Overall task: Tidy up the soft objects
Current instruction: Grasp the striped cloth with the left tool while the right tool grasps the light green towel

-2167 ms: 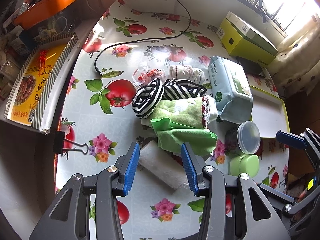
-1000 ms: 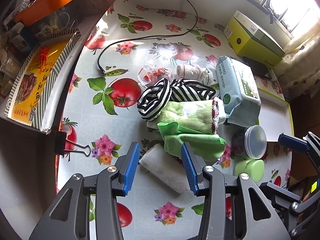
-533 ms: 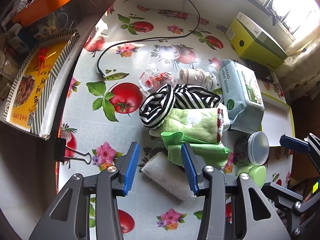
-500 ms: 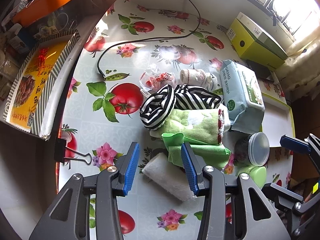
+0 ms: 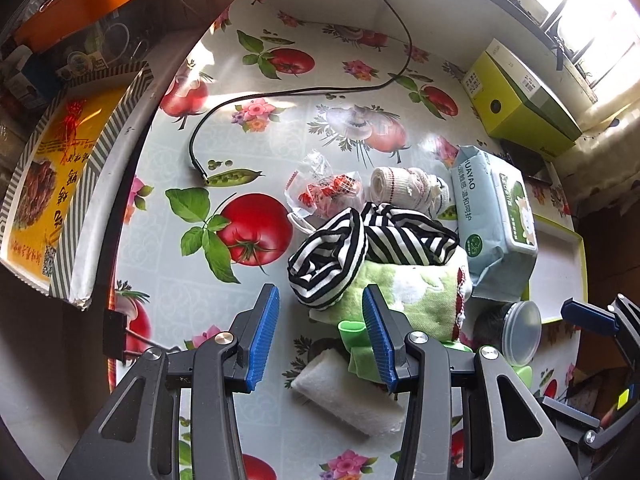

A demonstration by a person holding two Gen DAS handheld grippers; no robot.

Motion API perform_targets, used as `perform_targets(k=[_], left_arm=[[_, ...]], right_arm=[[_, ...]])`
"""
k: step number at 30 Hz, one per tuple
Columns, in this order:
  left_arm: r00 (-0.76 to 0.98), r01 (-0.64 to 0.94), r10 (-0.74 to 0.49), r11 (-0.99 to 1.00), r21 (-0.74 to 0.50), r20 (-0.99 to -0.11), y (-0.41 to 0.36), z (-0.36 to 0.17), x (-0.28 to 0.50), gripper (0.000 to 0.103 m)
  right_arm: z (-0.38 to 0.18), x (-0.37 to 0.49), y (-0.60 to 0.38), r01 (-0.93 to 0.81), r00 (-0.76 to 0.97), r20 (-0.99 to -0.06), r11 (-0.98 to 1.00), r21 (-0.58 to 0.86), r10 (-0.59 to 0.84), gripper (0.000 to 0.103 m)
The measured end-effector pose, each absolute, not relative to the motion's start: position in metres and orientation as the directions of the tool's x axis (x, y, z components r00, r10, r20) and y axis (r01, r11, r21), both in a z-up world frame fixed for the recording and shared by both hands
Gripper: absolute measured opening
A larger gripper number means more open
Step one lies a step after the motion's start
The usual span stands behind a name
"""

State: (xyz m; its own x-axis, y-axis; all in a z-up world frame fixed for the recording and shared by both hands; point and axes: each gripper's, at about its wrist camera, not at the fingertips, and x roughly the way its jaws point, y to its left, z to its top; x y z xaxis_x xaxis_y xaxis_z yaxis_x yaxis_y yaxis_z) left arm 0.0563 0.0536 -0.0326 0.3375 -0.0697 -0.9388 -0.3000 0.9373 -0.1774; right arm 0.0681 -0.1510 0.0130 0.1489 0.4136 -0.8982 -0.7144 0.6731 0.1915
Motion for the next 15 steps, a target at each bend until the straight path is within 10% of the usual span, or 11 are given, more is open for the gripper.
perform_targets(k=[15], left_arm=[[0.294,-0.271,-0.15,0.934,-0.233,-0.944,0.059,-0.073,0.086,0.045]], right_arm=[[0.002,0.109,-0.126,-0.718,0.174,-0.897,0.676,0.167,0.406,0.083]])
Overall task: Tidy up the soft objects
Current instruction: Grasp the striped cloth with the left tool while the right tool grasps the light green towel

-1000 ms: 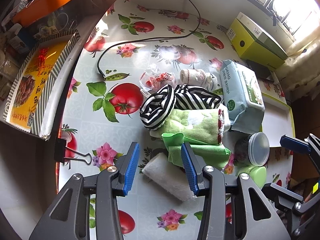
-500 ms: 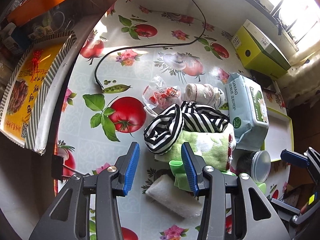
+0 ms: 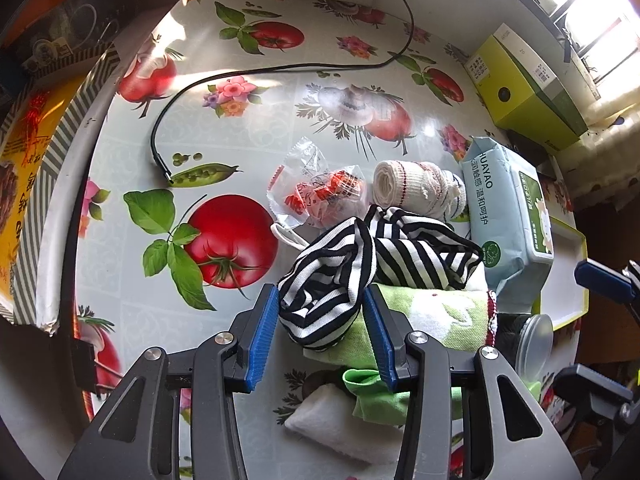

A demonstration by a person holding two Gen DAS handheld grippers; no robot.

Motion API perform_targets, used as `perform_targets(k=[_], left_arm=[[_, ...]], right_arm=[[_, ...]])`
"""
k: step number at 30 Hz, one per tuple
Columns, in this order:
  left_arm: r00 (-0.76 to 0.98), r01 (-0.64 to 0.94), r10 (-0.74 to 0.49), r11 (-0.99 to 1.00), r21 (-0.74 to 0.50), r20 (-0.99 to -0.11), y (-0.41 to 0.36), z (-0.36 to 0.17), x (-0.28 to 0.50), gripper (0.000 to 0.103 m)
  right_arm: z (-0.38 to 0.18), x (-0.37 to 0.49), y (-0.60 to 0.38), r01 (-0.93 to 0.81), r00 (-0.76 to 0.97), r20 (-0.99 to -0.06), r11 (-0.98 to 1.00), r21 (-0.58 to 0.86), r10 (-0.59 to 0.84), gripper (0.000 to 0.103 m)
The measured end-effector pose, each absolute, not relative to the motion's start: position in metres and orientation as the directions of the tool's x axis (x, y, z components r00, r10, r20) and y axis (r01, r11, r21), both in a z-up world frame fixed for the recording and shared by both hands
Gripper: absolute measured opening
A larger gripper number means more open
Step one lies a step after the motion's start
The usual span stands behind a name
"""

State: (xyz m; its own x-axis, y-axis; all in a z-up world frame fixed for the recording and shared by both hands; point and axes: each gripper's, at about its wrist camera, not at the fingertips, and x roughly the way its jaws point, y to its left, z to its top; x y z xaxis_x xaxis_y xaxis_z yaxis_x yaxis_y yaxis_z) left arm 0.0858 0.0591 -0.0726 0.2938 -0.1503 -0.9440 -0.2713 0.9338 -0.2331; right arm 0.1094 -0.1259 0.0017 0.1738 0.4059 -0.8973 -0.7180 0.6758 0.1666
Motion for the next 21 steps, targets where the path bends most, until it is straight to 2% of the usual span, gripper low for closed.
perform_targets(k=[6,7,9,12,17,21], left_arm=[[0.306,-0.288,-0.15,0.927,-0.241,-0.94,0.061,-0.078,0.085,0.043],[0.308,-0.287,-0.148,0.927,-0.24,-0.94,0.061,-0.078,0.084,0.035],[0.309,-0.298,-0.145,0.924,-0.24,-0.94,0.064,-0.078,0.083,0.026],[0.323,-0.315,-0.142,0.916,-0.248,-0.936,0.07,-0.076,0.08,0.019],[0.341,-0.34,-0.131,0.906,-0.252,-0.931,0.079,-0.072,0.075,0.017],[0.35,-0.356,-0.122,0.9,-0.252,-0.929,0.085,-0.067,0.07,0.017]], right_arm=[[-0.015,0.136,-0.107,-0.732,0.15,-0.907,0.661,0.165,0.393,0.07],[-0.019,0.14,-0.104,-0.735,0.143,-0.911,0.658,0.165,0.387,0.068],[-0.028,0.147,-0.098,-0.739,0.128,-0.918,0.653,0.164,0.376,0.066],[-0.039,0.153,-0.089,-0.754,0.1,-0.926,0.635,0.168,0.364,0.062],[-0.056,0.157,-0.073,-0.775,0.055,-0.934,0.605,0.183,0.354,0.058],[-0.068,0.158,-0.061,-0.79,0.024,-0.94,0.583,0.191,0.34,0.041]])
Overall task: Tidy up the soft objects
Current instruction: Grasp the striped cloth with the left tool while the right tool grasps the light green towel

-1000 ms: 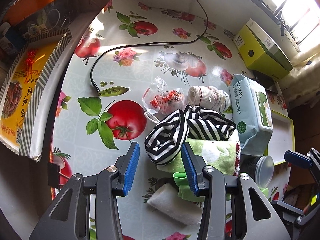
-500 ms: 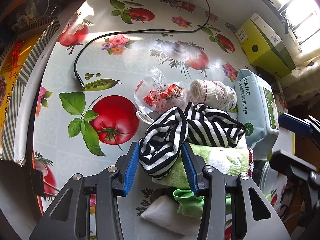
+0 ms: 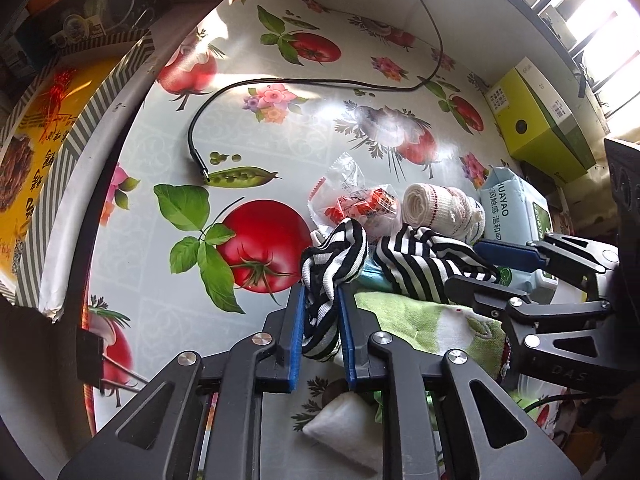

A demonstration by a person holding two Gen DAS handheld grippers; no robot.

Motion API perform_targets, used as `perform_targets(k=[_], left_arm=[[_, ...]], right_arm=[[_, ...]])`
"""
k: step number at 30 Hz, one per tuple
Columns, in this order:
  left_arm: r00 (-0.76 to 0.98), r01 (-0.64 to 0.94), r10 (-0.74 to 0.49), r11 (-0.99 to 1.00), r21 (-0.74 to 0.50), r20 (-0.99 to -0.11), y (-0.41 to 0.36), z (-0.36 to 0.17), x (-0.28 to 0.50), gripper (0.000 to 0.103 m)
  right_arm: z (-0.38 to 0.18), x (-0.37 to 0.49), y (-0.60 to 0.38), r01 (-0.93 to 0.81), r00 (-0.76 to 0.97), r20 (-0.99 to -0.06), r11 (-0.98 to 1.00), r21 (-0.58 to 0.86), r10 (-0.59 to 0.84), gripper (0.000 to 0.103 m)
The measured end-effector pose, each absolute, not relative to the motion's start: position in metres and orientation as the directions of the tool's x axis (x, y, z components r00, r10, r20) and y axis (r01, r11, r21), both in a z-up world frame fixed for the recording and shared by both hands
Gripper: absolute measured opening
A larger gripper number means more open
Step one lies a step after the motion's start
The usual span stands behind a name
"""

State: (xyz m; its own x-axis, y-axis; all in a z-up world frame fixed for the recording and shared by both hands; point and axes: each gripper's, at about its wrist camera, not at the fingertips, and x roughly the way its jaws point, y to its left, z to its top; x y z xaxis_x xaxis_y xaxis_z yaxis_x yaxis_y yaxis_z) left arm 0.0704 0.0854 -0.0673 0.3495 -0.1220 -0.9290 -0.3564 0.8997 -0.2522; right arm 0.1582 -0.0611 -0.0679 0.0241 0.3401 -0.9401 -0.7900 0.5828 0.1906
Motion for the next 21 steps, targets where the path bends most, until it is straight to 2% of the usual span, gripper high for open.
perform_targets(k=[1,4,10,14,18,20,21], left_arm=[[0.351,-0.36,-0.119,0.899,-0.251,-0.929,0.086,-0.066,0.07,0.017],[0.355,-0.366,-0.112,0.897,-0.249,-0.928,0.088,-0.063,0.068,0.017],[0.371,-0.366,-0.114,0.894,-0.258,-0.922,0.087,-0.054,0.065,0.017],[0.376,-0.365,-0.11,0.895,-0.256,-0.92,0.085,-0.049,0.062,0.017],[0.38,-0.371,-0.104,0.893,-0.255,-0.919,0.085,-0.044,0.055,0.017],[0.379,-0.375,-0.105,0.891,-0.256,-0.92,0.085,-0.044,0.051,0.017],[0.377,-0.377,-0.105,0.89,-0.256,-0.92,0.085,-0.045,0.049,0.017]], right_arm=[[-0.071,0.159,-0.06,-0.791,0.019,-0.943,0.582,0.189,0.332,0.031],[-0.072,0.158,-0.061,-0.789,0.018,-0.944,0.585,0.189,0.33,0.015],[-0.06,0.157,-0.067,-0.786,0.037,-0.933,0.586,0.194,0.359,0.005],[-0.055,0.156,-0.071,-0.78,0.049,-0.928,0.594,0.195,0.368,0.003],[-0.047,0.152,-0.08,-0.758,0.014,-0.911,0.599,0.259,0.412,0.006],[-0.044,0.144,-0.081,-0.769,0.003,-0.91,0.582,0.264,0.416,0.018],[-0.045,0.14,-0.082,-0.772,-0.014,-0.91,0.574,0.274,0.415,0.029]])
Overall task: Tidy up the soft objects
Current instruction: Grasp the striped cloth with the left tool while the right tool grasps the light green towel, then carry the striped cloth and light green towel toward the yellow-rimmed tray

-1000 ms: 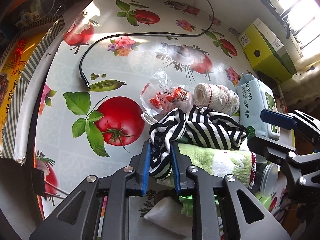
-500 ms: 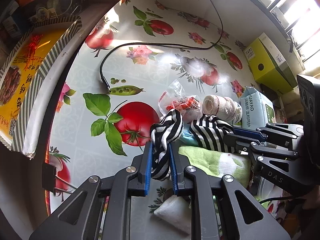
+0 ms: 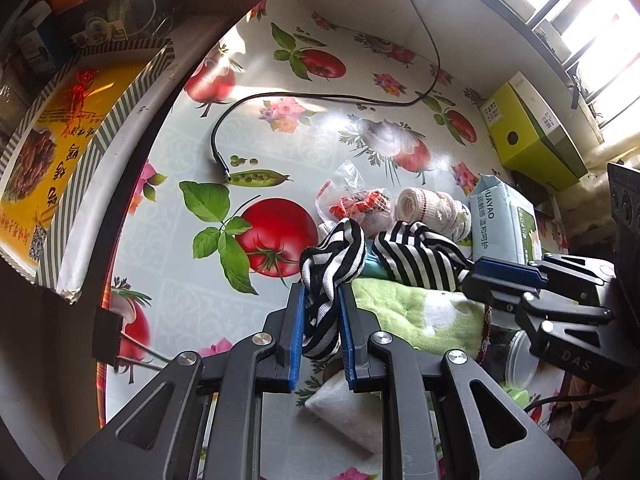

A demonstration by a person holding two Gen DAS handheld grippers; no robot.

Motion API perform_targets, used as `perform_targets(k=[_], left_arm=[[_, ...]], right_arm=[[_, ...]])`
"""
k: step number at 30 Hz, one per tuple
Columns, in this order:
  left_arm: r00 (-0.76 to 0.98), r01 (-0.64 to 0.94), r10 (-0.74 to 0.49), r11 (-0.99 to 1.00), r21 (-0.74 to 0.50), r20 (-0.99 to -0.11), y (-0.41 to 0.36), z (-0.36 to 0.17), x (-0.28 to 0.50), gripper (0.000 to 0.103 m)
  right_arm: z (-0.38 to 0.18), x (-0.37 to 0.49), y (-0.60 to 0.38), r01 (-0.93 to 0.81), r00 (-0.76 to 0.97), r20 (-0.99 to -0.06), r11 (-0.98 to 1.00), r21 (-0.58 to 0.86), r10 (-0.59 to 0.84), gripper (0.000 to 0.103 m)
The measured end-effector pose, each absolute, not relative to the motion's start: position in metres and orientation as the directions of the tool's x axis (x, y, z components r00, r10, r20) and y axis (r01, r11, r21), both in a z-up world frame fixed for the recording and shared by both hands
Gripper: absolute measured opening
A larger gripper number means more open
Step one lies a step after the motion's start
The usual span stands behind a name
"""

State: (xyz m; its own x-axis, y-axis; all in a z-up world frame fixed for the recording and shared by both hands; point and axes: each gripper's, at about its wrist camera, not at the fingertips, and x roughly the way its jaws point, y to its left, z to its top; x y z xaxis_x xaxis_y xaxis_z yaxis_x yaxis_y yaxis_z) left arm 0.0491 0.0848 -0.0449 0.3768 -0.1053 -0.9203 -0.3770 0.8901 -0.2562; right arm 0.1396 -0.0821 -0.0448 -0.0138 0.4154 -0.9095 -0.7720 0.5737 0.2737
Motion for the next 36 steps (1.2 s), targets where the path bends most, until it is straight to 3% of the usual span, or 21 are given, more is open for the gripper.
perform_targets(k=[5,15,17,19,21,36], left_arm=[[0.372,-0.382,-0.109,0.887,-0.259,-0.922,0.083,-0.046,0.041,0.017],[0.364,-0.379,-0.117,0.888,-0.262,-0.924,0.078,-0.044,0.034,0.017],[0.366,-0.377,-0.114,0.889,-0.259,-0.924,0.077,-0.043,0.034,0.017],[0.369,-0.377,-0.114,0.889,-0.261,-0.922,0.076,-0.04,0.033,0.017],[0.372,-0.375,-0.11,0.89,-0.258,-0.922,0.075,-0.038,0.032,0.017],[0.416,-0.338,-0.09,0.908,-0.246,-0.905,0.056,-0.001,0.03,0.017]], right_arm=[[-0.053,0.12,-0.087,-0.776,-0.072,-0.914,0.553,0.303,0.399,0.038],[-0.069,0.098,-0.084,-0.776,-0.158,-0.925,0.536,0.333,0.345,0.036],[-0.07,0.098,-0.087,-0.764,-0.162,-0.916,0.541,0.352,0.367,0.033],[-0.066,0.097,-0.09,-0.763,-0.154,-0.91,0.539,0.357,0.385,0.02],[-0.057,0.094,-0.091,-0.776,-0.129,-0.907,0.528,0.345,0.402,0.017],[0.007,0.093,-0.147,-0.691,-0.005,-0.815,0.587,0.421,0.58,0.017]])
